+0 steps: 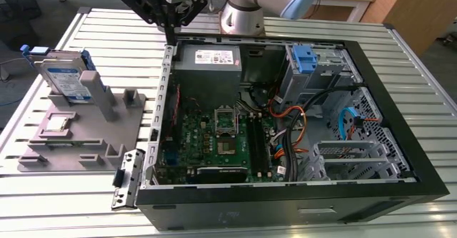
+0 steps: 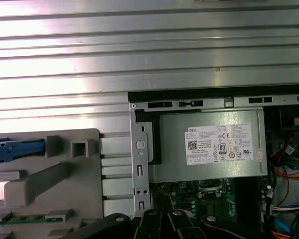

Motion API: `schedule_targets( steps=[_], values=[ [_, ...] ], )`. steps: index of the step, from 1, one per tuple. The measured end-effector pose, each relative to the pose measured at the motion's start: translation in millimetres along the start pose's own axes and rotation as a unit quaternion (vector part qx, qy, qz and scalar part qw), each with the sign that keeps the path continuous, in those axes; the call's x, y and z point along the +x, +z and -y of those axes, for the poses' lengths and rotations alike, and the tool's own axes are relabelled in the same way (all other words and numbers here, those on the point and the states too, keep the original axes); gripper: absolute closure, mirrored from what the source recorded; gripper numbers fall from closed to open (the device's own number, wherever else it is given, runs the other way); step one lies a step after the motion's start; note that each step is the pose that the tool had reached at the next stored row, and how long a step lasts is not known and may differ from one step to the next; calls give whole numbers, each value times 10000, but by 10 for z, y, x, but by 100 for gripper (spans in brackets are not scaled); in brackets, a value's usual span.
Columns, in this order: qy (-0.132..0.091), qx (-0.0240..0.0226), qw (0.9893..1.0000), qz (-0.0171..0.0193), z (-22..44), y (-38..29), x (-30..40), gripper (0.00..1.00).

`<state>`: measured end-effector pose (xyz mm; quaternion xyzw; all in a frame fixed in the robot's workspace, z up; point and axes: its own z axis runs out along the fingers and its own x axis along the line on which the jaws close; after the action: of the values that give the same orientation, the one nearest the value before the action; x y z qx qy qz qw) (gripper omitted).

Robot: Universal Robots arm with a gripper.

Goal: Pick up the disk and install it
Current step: 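Reach for the disk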

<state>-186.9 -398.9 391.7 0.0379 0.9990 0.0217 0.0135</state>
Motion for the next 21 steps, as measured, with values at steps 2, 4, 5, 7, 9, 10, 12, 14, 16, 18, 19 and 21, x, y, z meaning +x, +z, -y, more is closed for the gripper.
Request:
schedule_targets(
  steps=[2,4,5,7,9,10,12,14,16,18,19,21],
  values=[
    [0,0,10000,0,1,-1,4,89],
    [0,0,10000,0,1,0,5,89],
    [1,0,10000,0,1,0,9,89],
    [0,0,10000,0,2,0,19,89],
    [0,0,10000,0,3,0,32,89],
    [0,0,10000,0,3,0,38,89],
    [-1,0,10000,0,3,0,41,89],
    [0,0,10000,0,4,0,52,89],
    [0,0,10000,0,4,0,53,89],
    [1,0,10000,0,5,0,59,89],
    [0,0,10000,0,5,0,63,89],
    [0,0,10000,0,6,0,69,89]
  ],
)
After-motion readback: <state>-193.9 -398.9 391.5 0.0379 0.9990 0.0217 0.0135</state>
